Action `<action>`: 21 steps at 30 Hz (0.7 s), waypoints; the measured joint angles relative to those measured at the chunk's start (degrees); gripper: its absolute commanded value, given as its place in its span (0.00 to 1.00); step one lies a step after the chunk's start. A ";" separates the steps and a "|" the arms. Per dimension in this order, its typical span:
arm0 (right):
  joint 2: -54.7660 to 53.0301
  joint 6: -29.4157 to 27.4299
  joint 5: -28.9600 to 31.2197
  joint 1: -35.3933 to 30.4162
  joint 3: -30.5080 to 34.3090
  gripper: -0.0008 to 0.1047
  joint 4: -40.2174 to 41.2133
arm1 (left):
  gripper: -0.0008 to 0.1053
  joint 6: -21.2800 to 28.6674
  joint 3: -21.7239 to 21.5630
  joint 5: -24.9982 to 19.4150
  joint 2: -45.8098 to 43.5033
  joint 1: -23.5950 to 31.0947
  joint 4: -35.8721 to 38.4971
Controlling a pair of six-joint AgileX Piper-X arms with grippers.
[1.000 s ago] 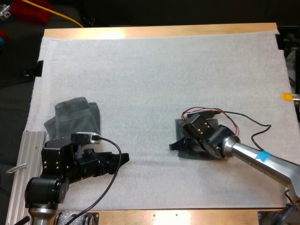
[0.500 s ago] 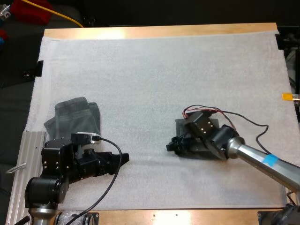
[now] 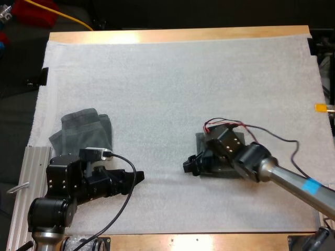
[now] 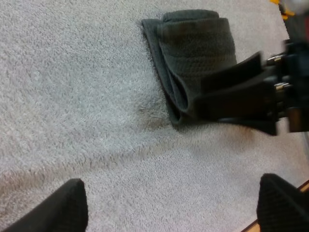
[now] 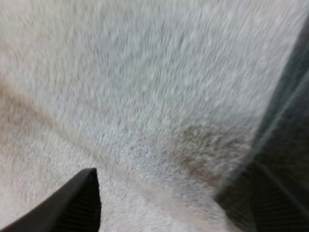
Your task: Pick towel from pile, fold and stack
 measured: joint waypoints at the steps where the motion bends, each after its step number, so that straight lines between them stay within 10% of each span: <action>1: -1.53 0.00 2.60 0.00 0.00 0.62 1.22 | 0.67 0.00 0.00 0.08 0.00 0.00 -0.09; 9: -12.14 -1.46 15.53 0.00 0.00 0.62 9.80 | 0.67 -0.75 0.00 3.28 1.35 0.00 -3.14; 21: -23.98 -1.71 16.77 0.00 0.06 0.62 18.15 | 0.68 -2.75 0.00 8.04 9.68 -2.03 -11.02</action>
